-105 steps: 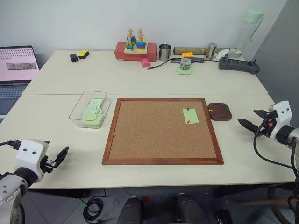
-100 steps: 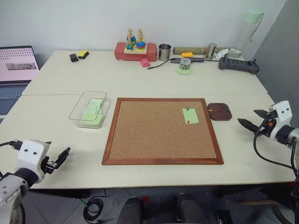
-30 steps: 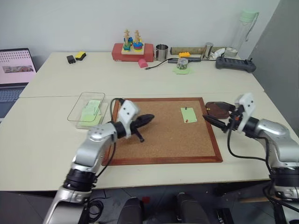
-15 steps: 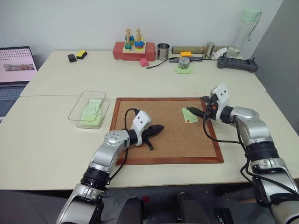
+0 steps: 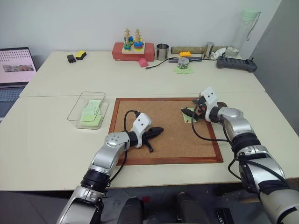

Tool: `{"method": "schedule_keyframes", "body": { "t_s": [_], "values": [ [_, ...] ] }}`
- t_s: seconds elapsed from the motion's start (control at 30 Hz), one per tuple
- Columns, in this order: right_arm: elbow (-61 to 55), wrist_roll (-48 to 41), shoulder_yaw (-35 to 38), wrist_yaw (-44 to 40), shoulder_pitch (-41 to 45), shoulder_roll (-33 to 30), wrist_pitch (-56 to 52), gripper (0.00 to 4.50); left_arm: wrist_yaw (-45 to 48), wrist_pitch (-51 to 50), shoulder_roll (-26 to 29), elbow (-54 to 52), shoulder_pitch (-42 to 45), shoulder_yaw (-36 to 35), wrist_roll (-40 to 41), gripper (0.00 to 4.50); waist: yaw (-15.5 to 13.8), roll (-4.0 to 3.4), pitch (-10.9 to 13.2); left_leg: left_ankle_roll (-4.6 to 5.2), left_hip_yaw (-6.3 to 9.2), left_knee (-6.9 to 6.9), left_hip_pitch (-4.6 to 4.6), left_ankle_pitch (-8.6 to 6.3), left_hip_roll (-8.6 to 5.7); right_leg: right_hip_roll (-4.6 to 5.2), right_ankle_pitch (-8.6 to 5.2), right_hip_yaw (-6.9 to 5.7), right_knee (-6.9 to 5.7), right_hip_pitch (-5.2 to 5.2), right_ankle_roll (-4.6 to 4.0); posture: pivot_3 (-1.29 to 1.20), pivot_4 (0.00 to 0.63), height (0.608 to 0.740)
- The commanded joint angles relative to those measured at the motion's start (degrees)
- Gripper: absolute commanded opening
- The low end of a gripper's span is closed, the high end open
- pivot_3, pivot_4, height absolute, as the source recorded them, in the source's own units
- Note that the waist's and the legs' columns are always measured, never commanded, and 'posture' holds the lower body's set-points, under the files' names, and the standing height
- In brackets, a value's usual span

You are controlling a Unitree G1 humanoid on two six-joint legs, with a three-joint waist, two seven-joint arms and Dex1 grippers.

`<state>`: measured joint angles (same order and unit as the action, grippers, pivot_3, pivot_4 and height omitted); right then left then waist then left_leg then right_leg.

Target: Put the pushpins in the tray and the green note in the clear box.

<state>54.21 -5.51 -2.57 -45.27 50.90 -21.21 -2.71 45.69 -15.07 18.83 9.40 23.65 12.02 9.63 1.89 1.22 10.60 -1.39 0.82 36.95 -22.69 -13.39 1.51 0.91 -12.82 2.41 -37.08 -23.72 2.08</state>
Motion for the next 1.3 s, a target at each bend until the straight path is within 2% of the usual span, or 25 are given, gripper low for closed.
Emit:
{"method": "schedule_keyframes", "body": {
  "t_s": [0.03,0.13,0.57,0.87,1.3],
  "values": [
    [1.5,0.7,0.8,0.0,2.3,0.2,3.0,3.08,0.1,-1.5,-0.1,-0.6,-1.9,1.2,-0.7,0.00,0.0,0.00,0.0,0.00,0.00,0.00,0.00,0.00,0.00,0.00,0.00,0.00,0.00,0.00,0.00,0.00,0.150,0.740],
    [2.6,0.9,0.8,0.0,2.5,0.5,3.8,2.31,-0.1,-1.8,-0.1,-1.3,-2.4,1.1,-0.8,0.00,0.0,-0.01,0.0,0.00,0.00,-0.01,0.01,0.00,0.00,0.00,0.00,0.00,-0.01,0.00,0.00,0.00,0.150,0.740],
    [2.3,0.6,1.0,-0.9,2.1,1.2,5.0,0.05,-0.1,-2.8,0.0,-1.8,-2.8,1.0,-1.1,0.00,0.1,-0.02,0.0,0.00,0.01,-0.01,0.02,0.00,0.01,0.00,0.00,0.00,-0.02,0.00,-0.01,0.00,0.150,0.740],
    [-2.0,-2.1,3.1,-3.0,2.0,0.4,3.4,0.05,-0.3,-3.5,-0.1,-0.6,-3.0,1.0,-1.5,0.00,0.1,-0.02,0.0,0.00,0.00,-0.02,0.02,0.00,0.01,0.00,0.00,0.00,-0.02,0.00,-0.01,0.00,0.150,0.740],
    [-16.2,-6.9,8.5,-1.4,-2.1,-3.3,-7.8,0.05,-0.1,-3.7,-0.8,0.2,-3.1,2.0,-1.9,0.00,0.0,-0.11,-0.1,0.00,0.01,-0.02,0.10,0.00,0.01,0.00,0.00,0.00,-0.02,0.08,0.00,0.00,0.150,0.740]
  ]
}}
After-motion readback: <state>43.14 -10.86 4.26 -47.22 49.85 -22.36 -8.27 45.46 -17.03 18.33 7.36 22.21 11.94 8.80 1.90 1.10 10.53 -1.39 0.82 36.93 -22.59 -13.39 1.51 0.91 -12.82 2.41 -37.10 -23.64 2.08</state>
